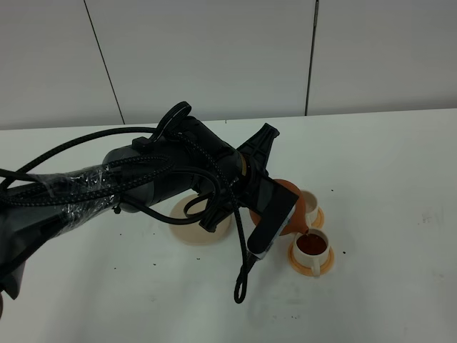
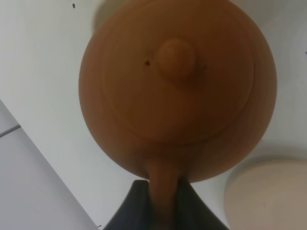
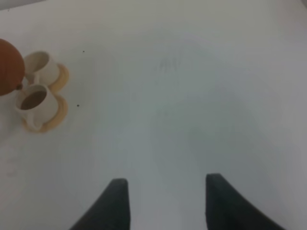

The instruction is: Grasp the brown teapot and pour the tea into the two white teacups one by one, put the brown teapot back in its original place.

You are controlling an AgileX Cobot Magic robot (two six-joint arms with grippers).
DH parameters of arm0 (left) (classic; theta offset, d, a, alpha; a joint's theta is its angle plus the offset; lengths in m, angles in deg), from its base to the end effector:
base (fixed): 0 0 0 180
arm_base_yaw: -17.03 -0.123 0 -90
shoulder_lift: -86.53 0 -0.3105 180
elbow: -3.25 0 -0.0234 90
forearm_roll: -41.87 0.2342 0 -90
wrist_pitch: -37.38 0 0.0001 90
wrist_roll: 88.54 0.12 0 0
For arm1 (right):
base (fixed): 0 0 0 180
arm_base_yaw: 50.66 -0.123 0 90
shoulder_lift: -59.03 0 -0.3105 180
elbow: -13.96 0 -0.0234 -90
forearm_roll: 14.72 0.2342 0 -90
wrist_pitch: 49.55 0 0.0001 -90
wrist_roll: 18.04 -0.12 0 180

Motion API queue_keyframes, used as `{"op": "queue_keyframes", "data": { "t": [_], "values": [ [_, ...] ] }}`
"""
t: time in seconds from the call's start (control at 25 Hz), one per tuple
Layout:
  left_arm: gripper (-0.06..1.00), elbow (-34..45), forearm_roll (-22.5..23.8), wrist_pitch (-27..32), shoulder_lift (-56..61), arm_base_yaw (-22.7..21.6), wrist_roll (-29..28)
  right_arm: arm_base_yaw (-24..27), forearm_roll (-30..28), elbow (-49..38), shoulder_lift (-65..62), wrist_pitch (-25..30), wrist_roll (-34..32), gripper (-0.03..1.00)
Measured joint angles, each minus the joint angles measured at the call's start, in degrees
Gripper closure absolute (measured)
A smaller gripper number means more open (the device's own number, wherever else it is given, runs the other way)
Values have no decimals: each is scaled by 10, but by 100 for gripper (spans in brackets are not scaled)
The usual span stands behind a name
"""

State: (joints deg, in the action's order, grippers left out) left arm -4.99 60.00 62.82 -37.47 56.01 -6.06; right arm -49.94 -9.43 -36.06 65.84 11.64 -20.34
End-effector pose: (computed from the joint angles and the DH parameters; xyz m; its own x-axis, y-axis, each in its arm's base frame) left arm 0.3762 -0.2838 0.2084 0.6427 0.7392 0.2011 0.5024 -0.6049 0.6179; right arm -0.0193 0.0099 0.2515 -0.4715 0.0903 -0.8773 -0.0190 0.9935 0.1125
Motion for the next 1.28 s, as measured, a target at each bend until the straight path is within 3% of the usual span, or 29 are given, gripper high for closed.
{"op": "queue_keyframes", "data": {
  "t": [0.88, 1.28],
  "values": [
    [77, 0, 0, 0, 0, 0, -2, 0, 0, 0, 0, 0, 0, 61],
    [77, 0, -24, 0, 0, 0, -15, 0, 0, 0, 0, 0, 0, 61]
  ]
}}
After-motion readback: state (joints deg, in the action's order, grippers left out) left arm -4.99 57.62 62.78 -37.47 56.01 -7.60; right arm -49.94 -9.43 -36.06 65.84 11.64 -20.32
